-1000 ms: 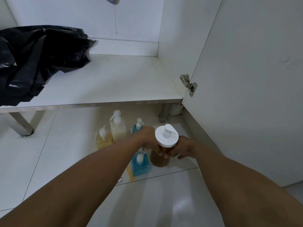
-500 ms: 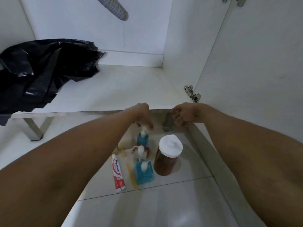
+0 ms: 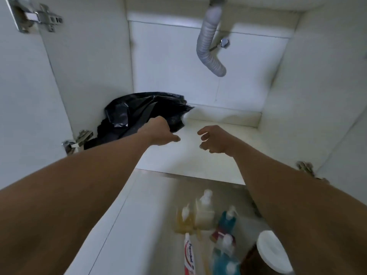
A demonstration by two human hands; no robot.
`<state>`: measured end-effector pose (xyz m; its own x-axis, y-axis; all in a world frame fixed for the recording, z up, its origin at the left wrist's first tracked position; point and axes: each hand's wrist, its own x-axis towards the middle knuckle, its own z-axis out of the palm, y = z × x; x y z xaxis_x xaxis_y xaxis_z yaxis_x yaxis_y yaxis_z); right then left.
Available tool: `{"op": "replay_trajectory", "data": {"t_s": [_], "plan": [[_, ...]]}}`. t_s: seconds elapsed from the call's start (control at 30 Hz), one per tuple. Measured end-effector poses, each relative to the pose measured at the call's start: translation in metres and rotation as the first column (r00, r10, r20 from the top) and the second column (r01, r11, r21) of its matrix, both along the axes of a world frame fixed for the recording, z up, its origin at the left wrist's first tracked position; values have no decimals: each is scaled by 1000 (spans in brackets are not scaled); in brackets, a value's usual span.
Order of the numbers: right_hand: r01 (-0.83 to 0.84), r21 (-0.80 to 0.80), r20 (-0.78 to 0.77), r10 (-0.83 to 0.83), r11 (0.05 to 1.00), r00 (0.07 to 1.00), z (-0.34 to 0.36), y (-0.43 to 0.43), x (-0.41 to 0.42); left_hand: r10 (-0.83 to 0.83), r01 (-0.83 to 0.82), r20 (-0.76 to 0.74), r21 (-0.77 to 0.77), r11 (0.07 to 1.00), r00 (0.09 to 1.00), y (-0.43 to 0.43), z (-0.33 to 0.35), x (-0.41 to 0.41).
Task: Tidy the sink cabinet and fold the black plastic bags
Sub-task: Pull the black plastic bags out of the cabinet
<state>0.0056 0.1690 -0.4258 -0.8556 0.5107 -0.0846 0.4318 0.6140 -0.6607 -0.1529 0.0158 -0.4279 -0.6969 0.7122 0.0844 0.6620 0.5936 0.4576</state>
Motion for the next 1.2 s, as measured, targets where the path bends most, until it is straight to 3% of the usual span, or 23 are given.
{"op": "replay_trajectory", "data": {"t_s": [0.1, 0.27, 0.43, 0.57, 0.77, 0.93, 1.03, 1.2], "plan": [[-4, -48, -48, 2, 999, 999, -33, -16, -44, 108, -109, -65, -4, 994, 992, -25, -29, -40], [38, -261, -56, -55, 965, 997, -90, -40, -107, 402, -354, -204, 237, 905, 893, -55, -69, -97], [16, -504, -222, -147, 864, 964, -118, -46, -177, 494, -472, 29, 350, 809, 869, -58, -101, -148], [35, -617, -227, -220, 786, 949, -112, -42, -233, 395, -456, 228, 471, 755, 890, -47, -111, -177], [12, -528, -112, -84, 849, 990, -111, -39, -268, 351, -453, 343, 285, 845, 871, -37, -127, -191], [-27, -624, -208, -133, 781, 969, -113, -52, -264, 170, -333, 553, 209, 919, 816, -38, -111, -169], [45, -558, -264, -228, 829, 937, -130, -58, -264, 120, -228, 625, 95, 969, 772, -46, -102, -152], [-22, -513, -385, -208, 858, 899, -127, -97, -219, 143, -64, 734, -135, 989, 664, -82, -79, -138]]}}
